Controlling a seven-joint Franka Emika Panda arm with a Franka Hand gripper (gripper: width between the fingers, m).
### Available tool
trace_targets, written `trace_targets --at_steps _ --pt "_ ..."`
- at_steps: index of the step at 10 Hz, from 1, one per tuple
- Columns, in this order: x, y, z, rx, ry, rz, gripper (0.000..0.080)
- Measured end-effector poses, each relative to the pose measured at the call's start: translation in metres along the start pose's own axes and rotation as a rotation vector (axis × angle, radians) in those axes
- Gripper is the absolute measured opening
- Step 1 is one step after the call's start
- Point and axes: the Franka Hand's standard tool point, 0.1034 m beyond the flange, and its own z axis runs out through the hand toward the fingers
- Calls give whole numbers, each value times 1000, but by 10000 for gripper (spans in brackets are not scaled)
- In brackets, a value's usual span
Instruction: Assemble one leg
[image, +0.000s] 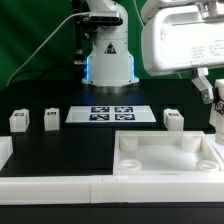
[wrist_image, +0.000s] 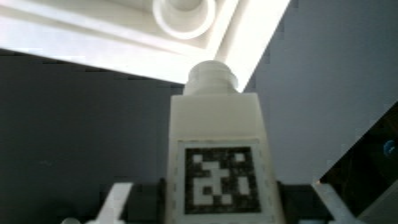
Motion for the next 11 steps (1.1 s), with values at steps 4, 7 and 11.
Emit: trace_targets --at_steps 4,7,11 --pt "-16 13 15 -9 -3 -5 292" --pt "-18 17 23 -9 -10 -4 292" --pt "-28 13 28 -5 -24 -7 292"
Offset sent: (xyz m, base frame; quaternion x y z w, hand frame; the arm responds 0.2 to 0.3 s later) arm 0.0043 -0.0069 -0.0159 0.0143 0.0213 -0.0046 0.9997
